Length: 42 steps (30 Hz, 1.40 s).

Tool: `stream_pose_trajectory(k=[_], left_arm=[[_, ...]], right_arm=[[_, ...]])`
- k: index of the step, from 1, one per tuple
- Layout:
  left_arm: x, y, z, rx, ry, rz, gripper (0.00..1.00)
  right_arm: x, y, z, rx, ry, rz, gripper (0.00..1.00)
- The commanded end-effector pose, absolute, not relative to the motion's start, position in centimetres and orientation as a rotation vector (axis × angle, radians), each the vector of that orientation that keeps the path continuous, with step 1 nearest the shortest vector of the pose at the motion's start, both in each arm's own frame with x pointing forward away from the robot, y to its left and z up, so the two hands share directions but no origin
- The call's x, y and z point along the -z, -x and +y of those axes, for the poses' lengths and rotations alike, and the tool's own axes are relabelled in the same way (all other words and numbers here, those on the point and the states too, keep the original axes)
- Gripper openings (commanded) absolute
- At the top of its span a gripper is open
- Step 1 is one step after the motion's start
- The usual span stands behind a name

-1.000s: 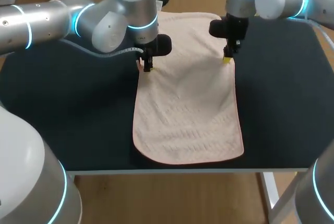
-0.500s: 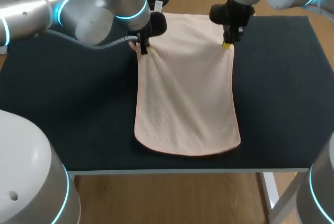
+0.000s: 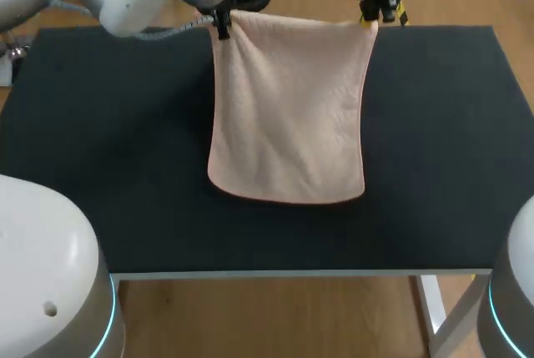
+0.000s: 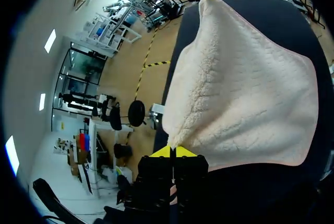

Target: Fold the towel

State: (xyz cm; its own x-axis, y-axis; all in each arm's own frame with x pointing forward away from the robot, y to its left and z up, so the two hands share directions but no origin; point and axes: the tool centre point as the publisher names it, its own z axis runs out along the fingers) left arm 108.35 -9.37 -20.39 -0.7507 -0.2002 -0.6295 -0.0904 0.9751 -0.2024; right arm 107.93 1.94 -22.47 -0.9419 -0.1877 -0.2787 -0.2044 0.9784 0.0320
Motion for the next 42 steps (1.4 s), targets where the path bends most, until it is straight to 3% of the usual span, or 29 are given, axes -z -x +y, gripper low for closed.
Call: stream_pose_trajectory(k=[1, 15, 27, 42], left_arm=[[17.8, -109.1, -9.7, 0.182, 0.237, 2.381, 0.00], [8.9, -116.9, -8.9, 0.174, 0.343, 2.150, 0.00], [2.3, -118.9, -7.6, 0.179, 0.419, 1.990, 0.00], [10.0, -111.6, -9.2, 0.162, 0.402, 2.199, 0.00]], right_arm=[[18.0, -109.4, 1.9, -0.076, 0.306, 2.827, 0.00], [8.2, -115.9, 2.1, -0.057, 0.295, 2.606, 0.00], [4.3, -119.7, 3.8, -0.070, 0.346, 2.492, 0.00], [7.8, -119.2, 2.8, -0.102, 0.383, 2.532, 0.00]])
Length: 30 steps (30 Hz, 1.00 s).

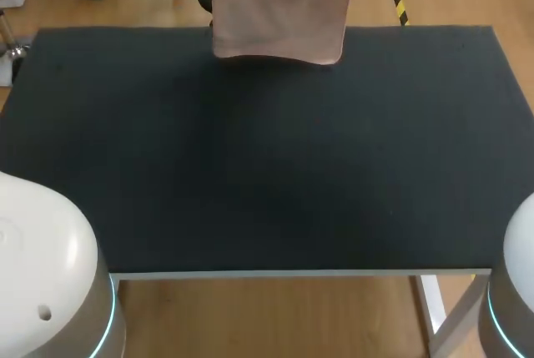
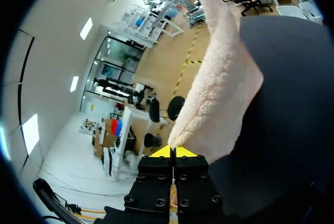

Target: Fold the towel

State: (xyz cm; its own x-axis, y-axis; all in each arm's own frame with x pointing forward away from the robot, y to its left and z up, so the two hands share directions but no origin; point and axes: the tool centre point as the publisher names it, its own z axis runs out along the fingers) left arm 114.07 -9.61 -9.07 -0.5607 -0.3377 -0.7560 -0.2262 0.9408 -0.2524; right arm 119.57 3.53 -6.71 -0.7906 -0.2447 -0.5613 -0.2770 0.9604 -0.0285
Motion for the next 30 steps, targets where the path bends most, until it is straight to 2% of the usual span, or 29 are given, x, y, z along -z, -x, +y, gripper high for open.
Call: stream_pose_trajectory(k=[1, 14, 21, 30], left_arm=[[10.2, -111.1, -9.1, 0.154, 0.406, 2.208, 0.00], [9.6, -105.0, -8.9, 0.138, 0.389, 2.226, 0.00], [12.7, -101.7, -9.2, 0.125, 0.387, 2.334, 0.00], [17.3, -100.3, -7.7, 0.058, 0.485, 2.456, 0.00]], right_arm=[[8.2, -118.9, 2.7, -0.103, 0.383, 2.543, 0.00], [11.5, -112.3, 3.2, -0.196, 0.391, 2.653, 0.00], [15.7, -109.6, 3.7, -0.249, 0.406, 2.762, 0.00], [20.0, -109.7, 4.2, -0.260, 0.381, 2.847, 0.00]])
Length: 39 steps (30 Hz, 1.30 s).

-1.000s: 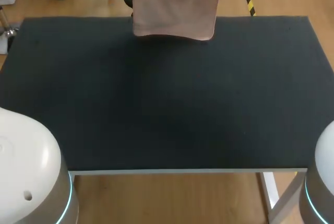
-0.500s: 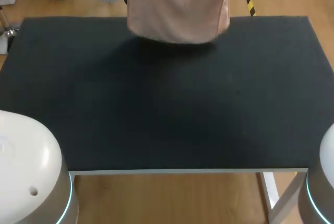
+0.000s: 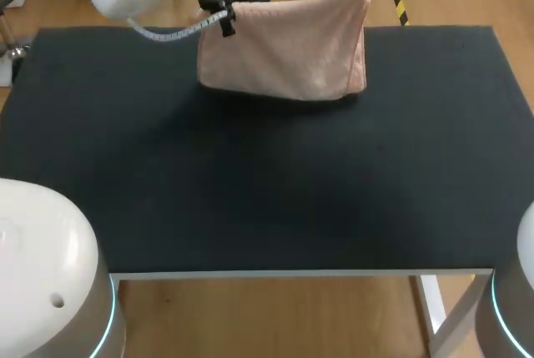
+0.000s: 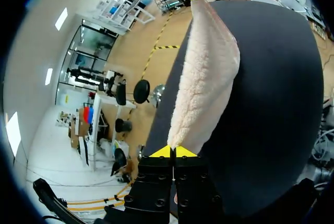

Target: Fold the towel

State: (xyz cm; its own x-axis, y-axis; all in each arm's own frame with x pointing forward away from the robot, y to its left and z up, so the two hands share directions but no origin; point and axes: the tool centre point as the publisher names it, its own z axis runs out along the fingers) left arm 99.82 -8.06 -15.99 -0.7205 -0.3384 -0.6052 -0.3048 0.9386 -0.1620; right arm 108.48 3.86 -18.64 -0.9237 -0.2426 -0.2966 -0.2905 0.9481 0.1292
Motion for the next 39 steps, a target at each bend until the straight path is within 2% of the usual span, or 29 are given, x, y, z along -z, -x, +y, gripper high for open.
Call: stream_pose_trajectory(k=[1, 21, 32, 33, 34, 35, 36, 39], left_arm=[[17.8, -100.4, -7.6, 0.048, 0.496, 2.467, 0.00], [31.1, -104.4, -7.6, -0.244, 0.597, 2.834, 0.00], [33.1, -106.8, -6.3, -0.261, 0.669, 2.834, 0.00], [32.9, -106.9, -6.2, -0.256, 0.655, 2.824, 0.04], [32.8, -107.0, -6.2, -0.260, 0.643, 2.818, 0.23], [32.6, -107.3, -6.1, -0.247, 0.614, 2.813, 0.90], [32.4, -107.5, -6.0, -0.242, 0.599, 2.808, 1.00], [31.5, -107.7, -5.9, -0.204, 0.553, 2.791, 1.00]], right_arm=[[20.3, -109.8, 4.2, -0.259, 0.376, 2.852, 0.00], [34.3, -110.5, 4.2, -0.053, 0.077, 3.168, 0.00], [34.8, -111.7, 4.7, -0.105, -0.012, 3.060, 0.00], [34.7, -111.8, 4.7, -0.111, -0.008, 3.051, 0.00], [34.6, -111.9, 4.7, -0.109, -0.012, 3.046, 0.13], [34.5, -112.0, 4.7, -0.106, -0.022, 3.041, 0.65], [34.4, -112.1, 4.7, -0.098, -0.042, 3.030, 1.00], [33.9, -112.1, 4.4, -0.099, -0.078, 3.003, 1.00]])
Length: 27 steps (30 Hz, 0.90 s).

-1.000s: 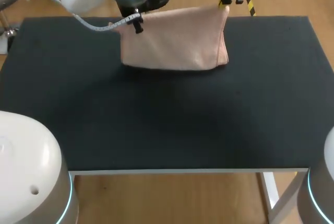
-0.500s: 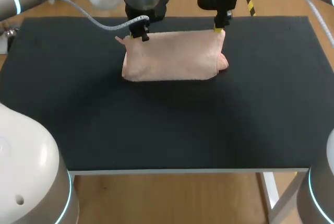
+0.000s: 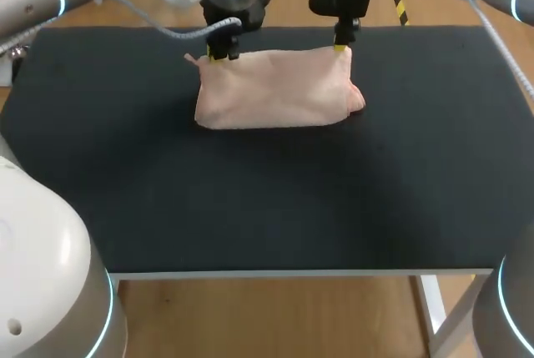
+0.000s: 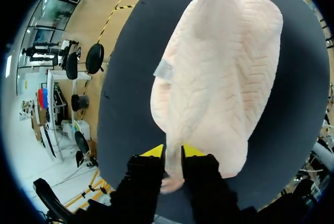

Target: Fold the towel

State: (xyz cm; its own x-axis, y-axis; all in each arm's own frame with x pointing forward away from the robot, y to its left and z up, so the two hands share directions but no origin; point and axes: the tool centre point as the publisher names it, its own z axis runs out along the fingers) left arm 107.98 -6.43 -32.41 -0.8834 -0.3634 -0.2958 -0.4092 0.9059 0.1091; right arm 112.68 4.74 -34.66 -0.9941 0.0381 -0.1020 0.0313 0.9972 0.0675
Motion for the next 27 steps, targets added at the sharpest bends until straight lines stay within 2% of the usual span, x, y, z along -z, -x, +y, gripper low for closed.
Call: stream_pose_trajectory(k=[1, 8, 11, 17, 27], left_arm=[[31.0, -107.6, -5.8, -0.191, 0.540, 2.781, 1.00], [28.0, -105.5, -5.8, -0.007, 0.452, 2.770, 1.00], [27.0, -103.8, -5.6, 0.167, 0.436, 2.806, 1.00], [26.5, -100.4, -4.8, 0.467, 0.380, 2.822, 1.00], [27.3, -97.9, -3.8, 0.573, 0.273, 2.888, 1.00]], right_arm=[[33.6, -112.0, 4.2, -0.093, -0.083, 2.989, 1.00], [30.8, -111.4, 4.2, -0.094, -0.004, 2.918, 1.00], [29.7, -110.4, 5.0, -0.107, 0.151, 2.919, 1.00], [28.7, -107.7, 6.8, 0.167, 0.534, 2.837, 1.00], [28.3, -105.7, 6.4, 0.182, 0.473, 2.853, 1.00]])
